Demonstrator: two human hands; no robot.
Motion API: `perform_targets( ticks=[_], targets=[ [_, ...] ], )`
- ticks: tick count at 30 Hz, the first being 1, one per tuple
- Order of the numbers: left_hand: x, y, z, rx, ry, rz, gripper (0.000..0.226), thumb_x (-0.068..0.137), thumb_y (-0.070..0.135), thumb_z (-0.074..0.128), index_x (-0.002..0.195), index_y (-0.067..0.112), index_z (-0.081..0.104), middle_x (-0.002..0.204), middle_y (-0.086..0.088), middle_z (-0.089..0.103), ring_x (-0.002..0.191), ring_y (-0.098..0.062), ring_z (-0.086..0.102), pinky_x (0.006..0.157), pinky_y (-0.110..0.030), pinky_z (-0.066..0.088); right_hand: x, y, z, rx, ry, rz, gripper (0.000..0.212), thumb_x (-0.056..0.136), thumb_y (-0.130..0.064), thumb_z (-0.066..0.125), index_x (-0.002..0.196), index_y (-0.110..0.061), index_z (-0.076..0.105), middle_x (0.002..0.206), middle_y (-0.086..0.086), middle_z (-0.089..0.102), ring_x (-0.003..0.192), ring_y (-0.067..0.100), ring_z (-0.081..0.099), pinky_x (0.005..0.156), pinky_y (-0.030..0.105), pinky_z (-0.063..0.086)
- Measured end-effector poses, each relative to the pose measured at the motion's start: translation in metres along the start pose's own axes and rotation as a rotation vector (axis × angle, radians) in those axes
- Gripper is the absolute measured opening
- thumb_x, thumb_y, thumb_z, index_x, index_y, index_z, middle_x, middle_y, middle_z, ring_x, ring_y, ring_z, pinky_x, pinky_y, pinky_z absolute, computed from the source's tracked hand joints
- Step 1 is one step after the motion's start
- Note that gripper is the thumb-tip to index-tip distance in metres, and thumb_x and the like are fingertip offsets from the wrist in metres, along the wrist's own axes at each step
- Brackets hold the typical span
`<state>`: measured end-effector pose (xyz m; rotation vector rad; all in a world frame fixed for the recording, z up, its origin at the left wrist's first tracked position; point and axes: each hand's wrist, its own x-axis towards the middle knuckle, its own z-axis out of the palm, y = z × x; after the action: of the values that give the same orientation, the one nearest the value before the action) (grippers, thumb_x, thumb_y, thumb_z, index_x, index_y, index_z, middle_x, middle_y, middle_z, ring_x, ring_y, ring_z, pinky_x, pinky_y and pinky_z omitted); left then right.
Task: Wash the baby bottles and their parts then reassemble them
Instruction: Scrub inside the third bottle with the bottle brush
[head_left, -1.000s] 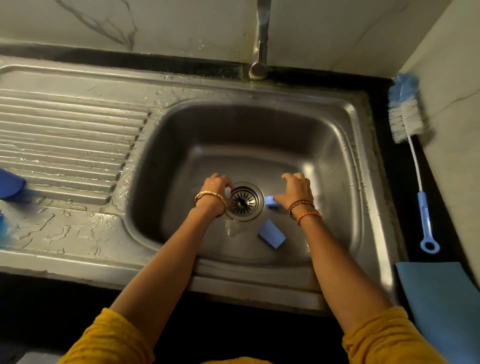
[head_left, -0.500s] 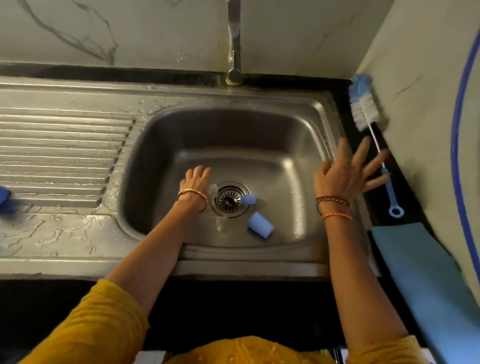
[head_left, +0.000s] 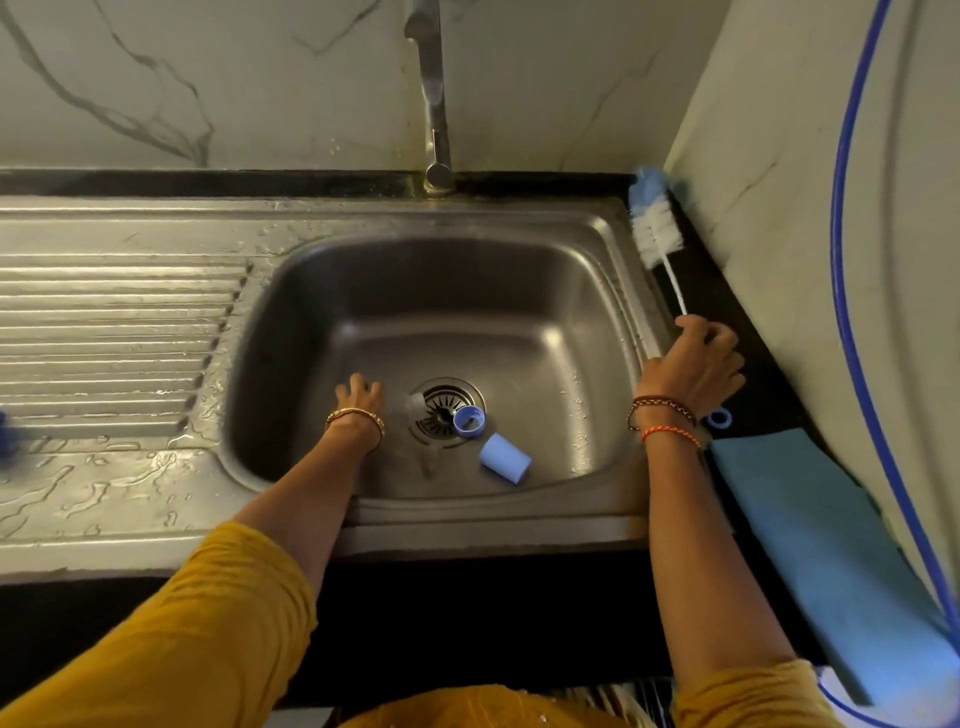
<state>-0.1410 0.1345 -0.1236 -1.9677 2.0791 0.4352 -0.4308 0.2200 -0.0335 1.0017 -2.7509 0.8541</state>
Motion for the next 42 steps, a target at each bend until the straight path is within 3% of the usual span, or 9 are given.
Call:
perform_targets(
  ticks=[6,9,13,18,23,28,35,39,42],
  targets=[
    [0.002,0.001,0.002,0.080,-0.001,0.022,0.059,0.086,0.005,0.055,0.136,0.013,0.024,0.137,-0.013,0.034,0.130,-0.031,0.025,0.101,-0.041,0.036,-0.008,-0.008,0.006,0.248,0.126,-0.444,0.046,0.071,0.010,0.046,0.113,-0.004,0.062,0.096,0.016,0.067,0.090,0.038,0.056,0.073,0.033,0.032],
    [0.005,0.000,0.000,-0.064,0.032,-0.013,0.061,0.084,0.021,0.065,0.133,0.014,0.029,0.136,-0.010,0.034,0.127,-0.032,0.029,0.101,-0.042,0.036,-0.017,-0.016,0.007,0.310,0.108,-0.659,0.056,0.062,-0.006,0.029,0.104,0.000,0.065,0.083,0.015,0.066,0.077,0.037,0.059,0.069,0.035,0.039],
    [0.002,0.003,-0.024,-0.805,0.261,-0.117,0.065,0.071,0.017,0.078,0.125,0.009,0.042,0.126,-0.010,0.038,0.113,-0.026,0.043,0.093,-0.035,0.040,-0.018,-0.018,0.010,0.310,0.055,-0.744,0.054,0.065,-0.008,0.029,0.102,0.001,0.067,0.079,0.015,0.066,0.074,0.033,0.061,0.070,0.033,0.044],
    [-0.002,-0.006,-0.063,-1.694,0.554,-0.231,0.039,0.073,0.012,0.073,0.102,0.017,0.046,0.099,-0.005,0.052,0.090,-0.018,0.052,0.071,-0.025,0.046,-0.018,-0.017,0.015,0.354,-0.063,-0.663,0.046,0.074,-0.004,0.036,0.106,-0.001,0.068,0.086,0.015,0.068,0.076,0.031,0.063,0.067,0.028,0.044],
    [0.006,-0.044,-0.113,-2.327,0.536,-0.081,0.015,0.085,0.012,0.062,0.097,0.014,0.054,0.087,0.000,0.062,0.075,-0.013,0.062,0.051,-0.017,0.049,-0.021,-0.020,0.016,0.425,-0.122,-0.662,0.037,0.079,-0.009,0.043,0.104,-0.005,0.070,0.089,0.011,0.069,0.076,0.028,0.064,0.064,0.023,0.042],
    [0.002,-0.060,-0.148,-2.368,0.597,-0.226,0.038,0.076,0.032,0.073,0.103,0.011,0.056,0.109,-0.006,0.059,0.095,-0.021,0.059,0.079,-0.027,0.053,-0.027,-0.028,0.017,0.479,-0.105,-0.715,0.036,0.079,-0.013,0.041,0.097,-0.003,0.072,0.085,0.010,0.070,0.072,0.021,0.063,0.061,0.013,0.034],
    [0.003,-0.075,-0.170,-2.336,0.657,-0.315,0.037,0.080,0.039,0.068,0.104,0.014,0.054,0.092,0.000,0.057,0.073,-0.015,0.055,0.066,-0.023,0.049,-0.022,-0.029,0.017,0.557,-0.059,-0.747,0.042,0.078,-0.018,0.038,0.094,0.000,0.072,0.077,0.011,0.069,0.062,0.025,0.062,0.057,0.021,0.042],
    [0.005,-0.071,-0.172,-2.271,0.622,-0.230,0.047,0.081,0.034,0.068,0.119,0.010,0.053,0.107,-0.003,0.059,0.098,-0.025,0.060,0.089,-0.036,0.050,-0.023,-0.032,0.020,0.540,-0.070,-0.848,0.039,0.078,-0.016,0.040,0.092,0.000,0.073,0.075,0.011,0.069,0.059,0.026,0.062,0.055,0.020,0.041],
    [0.005,-0.066,-0.172,-2.232,0.596,-0.212,0.043,0.082,0.032,0.068,0.117,0.012,0.052,0.109,-0.005,0.058,0.103,-0.027,0.059,0.081,-0.039,0.053,-0.022,-0.032,0.021,0.547,-0.071,-0.864,0.038,0.078,-0.016,0.041,0.092,0.000,0.072,0.075,0.010,0.069,0.058,0.021,0.060,0.056,0.019,0.040]
  ],
)
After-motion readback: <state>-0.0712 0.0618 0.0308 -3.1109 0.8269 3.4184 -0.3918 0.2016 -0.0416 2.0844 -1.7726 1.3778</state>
